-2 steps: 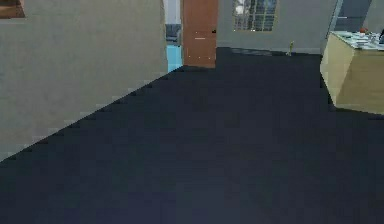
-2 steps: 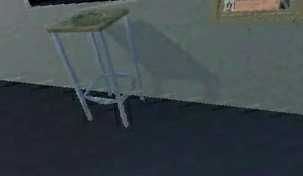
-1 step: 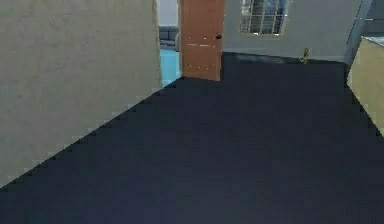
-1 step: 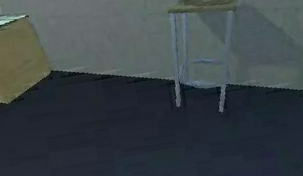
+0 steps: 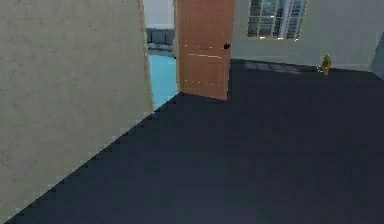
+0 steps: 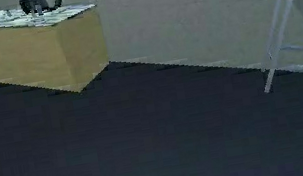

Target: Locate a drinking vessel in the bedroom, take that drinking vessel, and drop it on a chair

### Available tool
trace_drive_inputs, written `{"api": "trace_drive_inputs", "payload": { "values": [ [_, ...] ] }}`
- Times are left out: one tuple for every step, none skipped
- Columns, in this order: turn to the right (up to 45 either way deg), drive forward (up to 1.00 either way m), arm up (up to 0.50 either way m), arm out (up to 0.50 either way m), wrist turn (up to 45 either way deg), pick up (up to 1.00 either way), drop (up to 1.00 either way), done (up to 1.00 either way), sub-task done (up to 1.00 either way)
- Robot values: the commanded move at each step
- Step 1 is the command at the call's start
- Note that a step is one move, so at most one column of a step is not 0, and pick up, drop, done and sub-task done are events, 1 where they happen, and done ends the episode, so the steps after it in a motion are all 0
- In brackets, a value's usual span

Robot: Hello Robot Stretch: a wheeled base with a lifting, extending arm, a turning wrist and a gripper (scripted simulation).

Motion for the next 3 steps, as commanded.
{"api": "trace_drive_inputs", "payload": {
  "values": [
    [0.0, 1.00, 0.00, 0.00, 0.0, 0.00, 0.00, 0.00, 0.00],
    [0.0, 1.00, 0.00, 0.00, 0.0, 0.00, 0.00, 0.00, 0.00],
    [0.0, 0.90, 0.00, 0.00, 0.0, 0.00, 0.00, 0.00, 0.00]
  ]
}}
